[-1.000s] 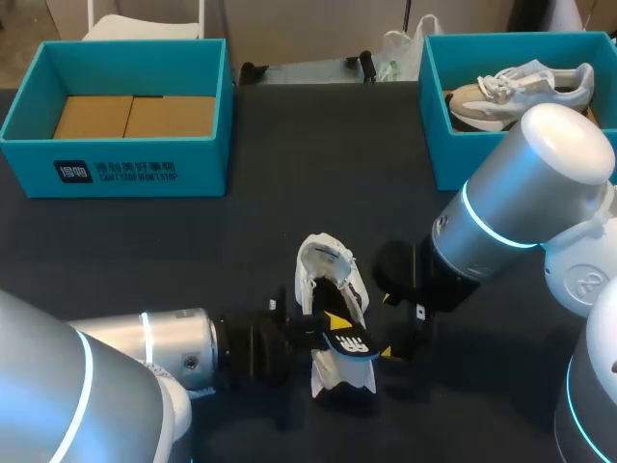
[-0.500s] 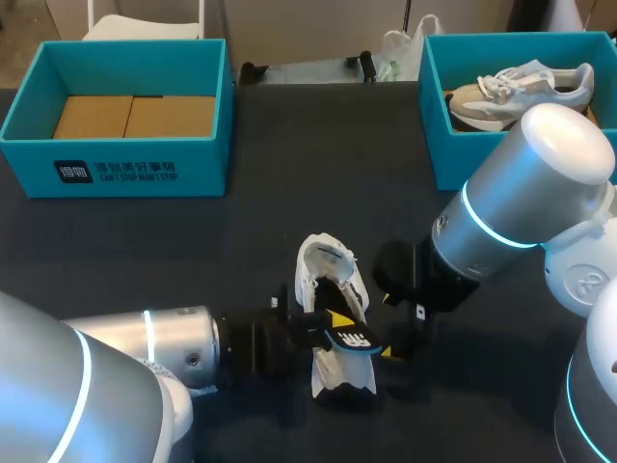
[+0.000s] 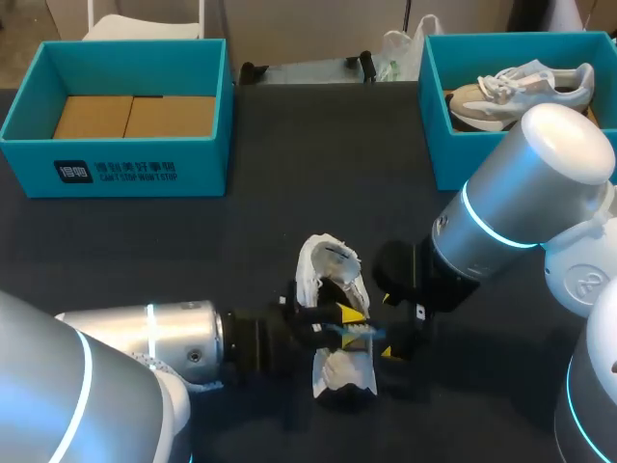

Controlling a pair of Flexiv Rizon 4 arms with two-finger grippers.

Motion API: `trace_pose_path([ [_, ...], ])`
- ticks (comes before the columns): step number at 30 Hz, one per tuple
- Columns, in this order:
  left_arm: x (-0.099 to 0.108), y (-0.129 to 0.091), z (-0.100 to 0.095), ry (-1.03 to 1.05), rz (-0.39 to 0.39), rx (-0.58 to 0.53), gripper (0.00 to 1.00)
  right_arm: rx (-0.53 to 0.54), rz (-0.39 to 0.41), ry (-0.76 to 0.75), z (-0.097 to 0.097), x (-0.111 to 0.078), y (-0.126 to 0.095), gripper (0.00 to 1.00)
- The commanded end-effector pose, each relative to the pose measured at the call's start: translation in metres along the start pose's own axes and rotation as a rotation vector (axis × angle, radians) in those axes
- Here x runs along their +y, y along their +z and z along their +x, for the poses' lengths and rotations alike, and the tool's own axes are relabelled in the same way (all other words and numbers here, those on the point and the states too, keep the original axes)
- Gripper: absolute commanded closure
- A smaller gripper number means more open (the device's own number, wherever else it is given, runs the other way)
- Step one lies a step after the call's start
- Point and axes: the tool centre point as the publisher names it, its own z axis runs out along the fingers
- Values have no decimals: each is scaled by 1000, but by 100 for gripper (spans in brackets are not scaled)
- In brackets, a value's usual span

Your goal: Take the shoe out of the shoebox, open the shoe tongue, remove and reinsert the insole, then place the shoe into the shoebox

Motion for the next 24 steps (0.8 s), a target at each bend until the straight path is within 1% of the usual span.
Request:
trace_pose_path([
  [1, -3, -12, 3, -1, 8, 3, 75, -4, 1, 1, 1, 0, 1, 0],
  [3, -5, -13, 3, -2, 11, 3, 71, -4, 1, 1, 1, 0, 1, 0],
  [7, -6, -14, 4, -2, 15, 3, 69, -4, 1, 1, 1, 0, 1, 0],
  [10, -9, -14, 5, -4, 21, 3, 71, -4, 1, 1, 1, 0, 1, 0],
  [18, -19, -13, 4, 2, 34, 3, 71, -4, 1, 1, 1, 0, 1, 0],
  [20, -20, -12, 3, 4, 34, 4, 73, -4, 1, 1, 1, 0, 1, 0],
  [22, -21, -11, 1, 9, 30, 7, 79, -4, 1, 1, 1, 0, 1, 0],
  [23, -21, -11, 1, 11, 31, 7, 99, -4, 1, 1, 1, 0, 1, 0],
  [24, -22, -11, 0, 15, 33, 8, 100, -4, 1, 1, 1, 0, 1, 0],
])
